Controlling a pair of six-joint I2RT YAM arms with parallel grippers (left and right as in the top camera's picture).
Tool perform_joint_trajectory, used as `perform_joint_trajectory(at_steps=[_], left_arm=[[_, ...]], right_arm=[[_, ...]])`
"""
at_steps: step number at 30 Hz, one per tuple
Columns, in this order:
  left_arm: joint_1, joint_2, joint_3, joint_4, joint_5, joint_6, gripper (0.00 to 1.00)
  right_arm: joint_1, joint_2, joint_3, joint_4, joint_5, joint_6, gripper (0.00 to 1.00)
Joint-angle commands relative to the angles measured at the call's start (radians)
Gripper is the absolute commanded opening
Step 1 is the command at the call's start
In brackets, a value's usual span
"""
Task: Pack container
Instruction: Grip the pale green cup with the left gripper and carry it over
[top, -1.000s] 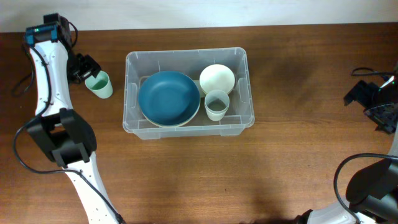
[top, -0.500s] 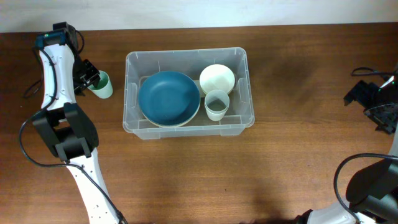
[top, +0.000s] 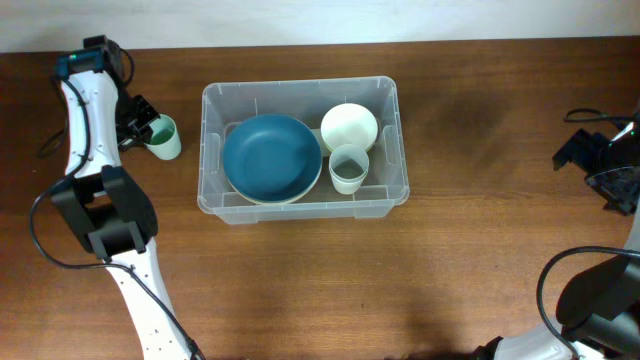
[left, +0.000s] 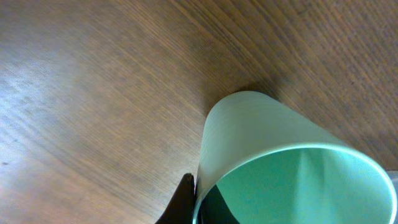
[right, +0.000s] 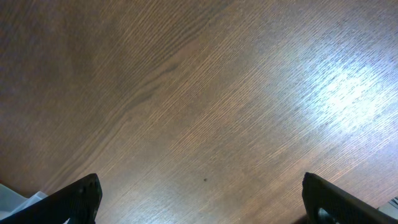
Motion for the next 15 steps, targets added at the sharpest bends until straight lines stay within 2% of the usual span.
perform_joint_trajectory(at_steps=[1, 5, 8, 11, 15], left_arm=[[0.041, -0.055, 0.161, -0.071, 0.022, 0.05, 0.01], [0.042, -0.16, 0.34, -0.166, 0.147, 0.072, 0.01], [0.012, -0.265, 0.415, -0.193, 0.293, 0.143, 0.01], [-0.116, -0.381, 0.424, -0.213, 0.338, 0.256, 0.01], [-0.3, -0.4, 0.423, -0.213, 0.34, 0.325, 0.01]], right_arm=[[-0.003, -0.01, -0.002, 0.0, 0.002, 0.008, 0.99], [-0.003, -0.01, -0.002, 0.0, 0.002, 0.008, 0.99], [-0.003, -0.01, -0.002, 0.0, 0.002, 0.008, 0.99], [-0.003, -0.01, -0.002, 0.001, 0.002, 0.008, 0.99], [-0.003, -0.01, -0.002, 0.0, 0.002, 0.008, 0.99]])
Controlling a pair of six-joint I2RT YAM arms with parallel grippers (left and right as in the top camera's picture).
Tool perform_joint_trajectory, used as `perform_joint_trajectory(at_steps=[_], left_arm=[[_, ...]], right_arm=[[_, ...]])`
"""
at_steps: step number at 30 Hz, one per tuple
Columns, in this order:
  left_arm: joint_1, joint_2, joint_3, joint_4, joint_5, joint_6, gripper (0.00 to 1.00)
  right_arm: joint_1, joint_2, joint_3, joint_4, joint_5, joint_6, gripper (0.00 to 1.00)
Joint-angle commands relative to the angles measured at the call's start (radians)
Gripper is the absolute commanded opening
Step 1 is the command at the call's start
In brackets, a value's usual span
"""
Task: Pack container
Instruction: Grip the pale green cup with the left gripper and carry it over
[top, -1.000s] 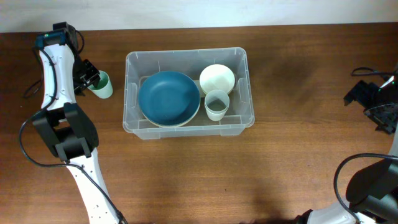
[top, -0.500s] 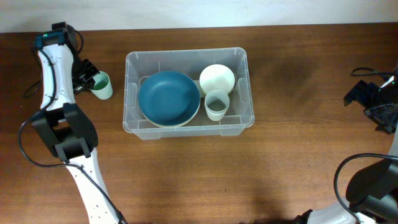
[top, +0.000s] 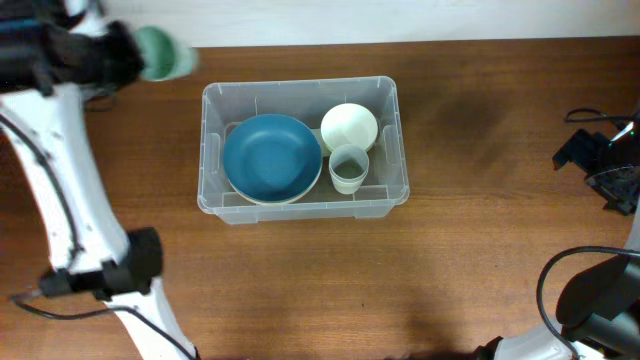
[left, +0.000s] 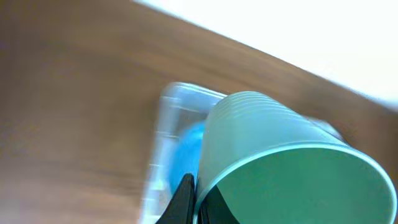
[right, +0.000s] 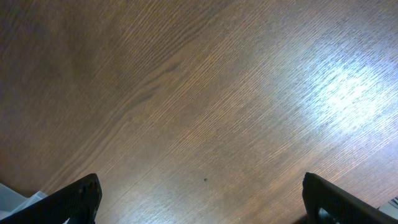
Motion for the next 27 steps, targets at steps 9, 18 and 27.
perform_joint_trajectory(at_steps=[9, 18, 27], left_arm=[[-0.553, -0.002, -0.293, 0.015, -0.134, 0.106, 0.01], [-0.623, -0.002, -0.545, 0.16, -0.134, 0.079, 0.01], [-0.623, -0.002, -0.652, 0.303, -0.135, 0.08, 0.01]], right_arm=[[-0.003, -0.01, -0.002, 0.0, 0.002, 0.008, 0.99], [-0.003, -0.01, -0.002, 0.0, 0.002, 0.008, 0.99], [-0.003, -0.01, -0.002, 0.0, 0.002, 0.008, 0.99]])
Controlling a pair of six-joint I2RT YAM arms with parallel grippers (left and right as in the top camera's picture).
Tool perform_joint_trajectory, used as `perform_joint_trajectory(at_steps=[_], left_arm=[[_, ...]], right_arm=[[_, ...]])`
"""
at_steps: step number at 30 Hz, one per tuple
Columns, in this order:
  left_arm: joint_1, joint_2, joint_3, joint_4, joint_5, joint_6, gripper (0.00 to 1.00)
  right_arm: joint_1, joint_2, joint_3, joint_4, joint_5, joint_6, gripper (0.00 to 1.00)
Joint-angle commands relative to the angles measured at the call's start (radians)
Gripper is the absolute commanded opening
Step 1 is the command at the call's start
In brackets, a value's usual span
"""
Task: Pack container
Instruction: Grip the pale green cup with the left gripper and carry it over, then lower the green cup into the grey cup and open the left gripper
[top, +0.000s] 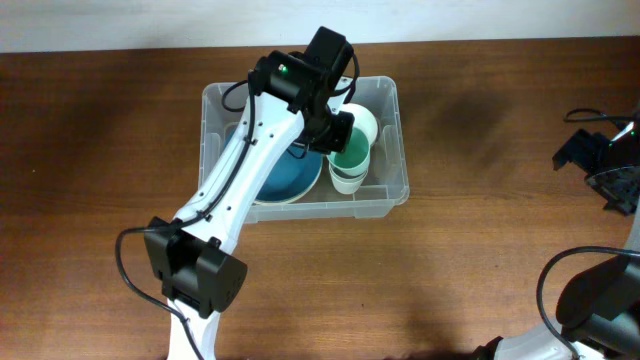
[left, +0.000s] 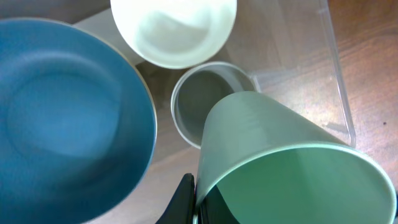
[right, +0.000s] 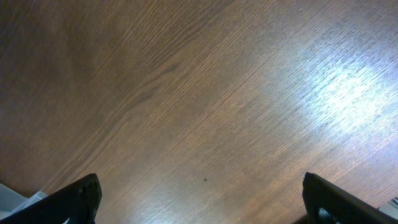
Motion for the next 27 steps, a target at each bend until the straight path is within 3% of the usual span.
perform_joint_trajectory(at_steps=[1, 24, 27], left_arm=[[0.0, -0.002, -0.033, 0.034, -0.007, -0.01, 0.01], [0.0, 0.009, -0.043, 0.057, -0.051, -0.01, 0.01], [0.0, 0.009, -0.043, 0.056, -0.051, -0.01, 0.06]], right_arm=[[-0.003, -0.01, -0.002, 0.0, 0.002, 0.008, 0.99], [-0.003, -0.01, -0.002, 0.001, 0.002, 0.008, 0.99], [-0.003, -0.01, -0.002, 0.0, 0.002, 0.008, 0.99]])
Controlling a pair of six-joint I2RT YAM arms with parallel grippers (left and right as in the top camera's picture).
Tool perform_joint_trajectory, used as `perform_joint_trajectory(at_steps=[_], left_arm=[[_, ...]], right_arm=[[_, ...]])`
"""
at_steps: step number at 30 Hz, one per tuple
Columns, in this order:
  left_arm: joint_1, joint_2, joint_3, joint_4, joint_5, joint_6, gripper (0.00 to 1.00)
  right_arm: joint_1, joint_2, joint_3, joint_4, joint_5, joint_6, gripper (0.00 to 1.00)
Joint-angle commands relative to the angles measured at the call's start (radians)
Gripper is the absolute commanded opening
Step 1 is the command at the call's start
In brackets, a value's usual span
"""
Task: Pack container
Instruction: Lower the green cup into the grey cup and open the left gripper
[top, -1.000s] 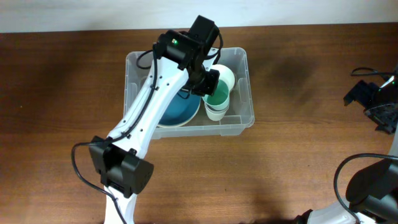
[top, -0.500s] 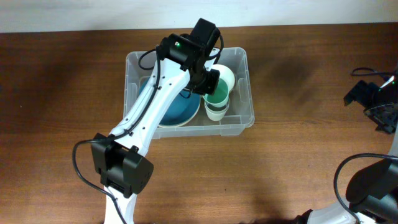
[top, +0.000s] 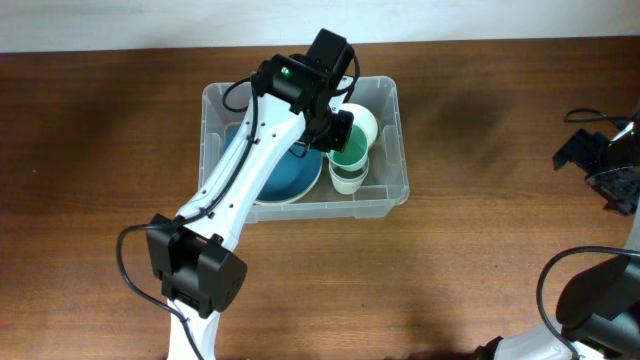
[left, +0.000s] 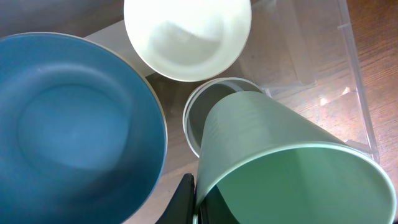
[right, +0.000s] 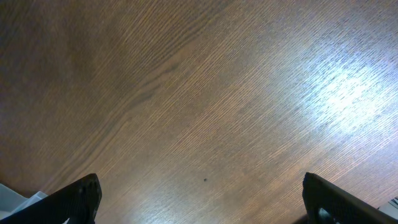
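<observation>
A clear plastic container (top: 389, 90) holds a blue bowl (top: 272, 165), a white bowl (top: 358, 118) and a pale cup (top: 347, 184). My left gripper (top: 338, 132) is shut on the rim of a green cup (top: 350, 157), held tilted just above the pale cup. In the left wrist view the green cup (left: 273, 155) fills the lower right, one finger (left: 185, 199) pinching its rim, with the pale cup (left: 199, 115), blue bowl (left: 68, 130) and white bowl (left: 186, 34) below. My right gripper (right: 199, 205) is open over bare table at the far right.
The wooden table (top: 480, 260) surrounds the container. My left arm (top: 240, 190) reaches across the container from the front left. My right arm (top: 605, 160) sits at the right edge.
The left gripper with the green cup has shifted slightly, bringing the cup closer over the pale cup. The right arm has not moved.
My left gripper gripped the green cup on the table left of the container. Then it held the cup raised at the far left. Later it was over the container's right side above the pale cup, where it remains now, slightly nearer.
</observation>
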Motion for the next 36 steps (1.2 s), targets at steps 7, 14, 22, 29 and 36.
perform_joint_trajectory(at_steps=[7, 14, 22, 29, 36], left_arm=[[0.001, 0.009, -0.004, 0.007, -0.011, -0.01, 0.99], [0.001, -0.014, 0.005, 0.01, -0.01, -0.01, 0.99], [-0.002, -0.025, 0.003, -0.049, -0.011, -0.01, 0.99], [-0.002, -0.025, 0.003, -0.148, -0.016, 0.0, 0.99], [-0.031, -0.025, 0.0, -0.075, -0.028, 0.199, 0.99]], right_arm=[[-0.003, -0.01, -0.002, 0.0, 0.002, 0.009, 0.99], [-0.003, -0.01, -0.002, 0.001, 0.002, 0.009, 0.99], [-0.003, -0.01, -0.002, 0.0, 0.002, 0.009, 0.99], [-0.003, -0.01, -0.002, 0.0, 0.002, 0.009, 0.99], [-0.003, -0.01, -0.002, 0.0, 0.002, 0.009, 0.99]])
